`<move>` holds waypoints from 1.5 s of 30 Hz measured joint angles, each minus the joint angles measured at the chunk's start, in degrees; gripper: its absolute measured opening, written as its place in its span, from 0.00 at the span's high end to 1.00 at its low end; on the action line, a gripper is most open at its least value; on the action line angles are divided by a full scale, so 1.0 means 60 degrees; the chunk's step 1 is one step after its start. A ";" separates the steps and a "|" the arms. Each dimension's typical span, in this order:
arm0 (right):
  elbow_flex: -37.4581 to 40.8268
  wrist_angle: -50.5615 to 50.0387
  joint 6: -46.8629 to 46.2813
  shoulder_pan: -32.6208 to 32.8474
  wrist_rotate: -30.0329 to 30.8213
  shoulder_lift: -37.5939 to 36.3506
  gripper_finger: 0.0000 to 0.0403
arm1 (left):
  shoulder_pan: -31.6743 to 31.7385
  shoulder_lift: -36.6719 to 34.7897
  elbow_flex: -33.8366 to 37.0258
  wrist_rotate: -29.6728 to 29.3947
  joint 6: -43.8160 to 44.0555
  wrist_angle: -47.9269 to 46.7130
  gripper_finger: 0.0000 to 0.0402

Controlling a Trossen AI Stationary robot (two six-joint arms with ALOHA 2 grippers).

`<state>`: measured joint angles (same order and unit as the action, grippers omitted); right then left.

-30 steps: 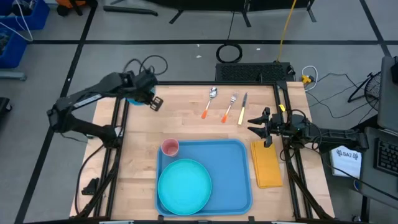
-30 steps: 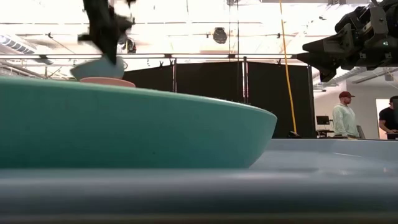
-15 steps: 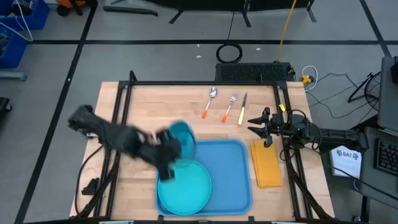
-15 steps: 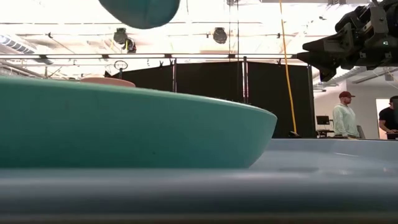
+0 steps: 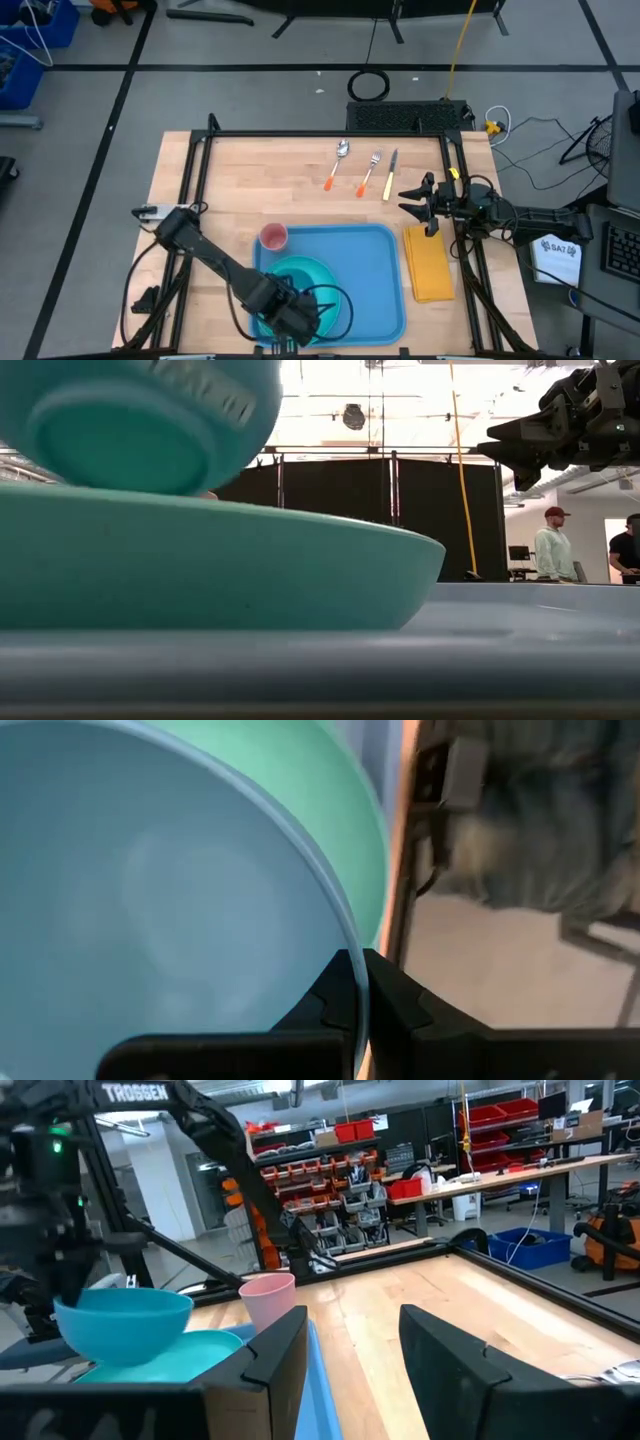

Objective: Set up tray
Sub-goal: Put the blue bowl on top of the blue plate on the blue tray, then put the yellow napkin on the blue tray to the right of the blue plate

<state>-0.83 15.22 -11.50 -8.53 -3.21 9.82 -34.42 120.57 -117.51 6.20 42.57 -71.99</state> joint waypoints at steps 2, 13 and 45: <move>0.0000 -0.0003 -0.0001 -0.0001 -0.0002 0.0000 0.62 | -0.0010 0.0190 0.0000 -0.0005 -0.0011 -0.0200 0.98; -0.0002 0.0003 -0.0008 -0.0002 -0.0009 0.0000 0.62 | 0.0229 0.0932 -0.0008 0.0257 -0.0601 -0.0077 0.98; 0.0000 -0.0045 -0.0008 0.0002 -0.0011 0.0004 0.62 | 0.0452 -0.1674 0.0192 -0.5514 -0.1769 0.0526 0.76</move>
<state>-0.83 14.95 -11.55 -8.51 -3.28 9.85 -31.70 110.53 -116.36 -26.88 31.95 -68.84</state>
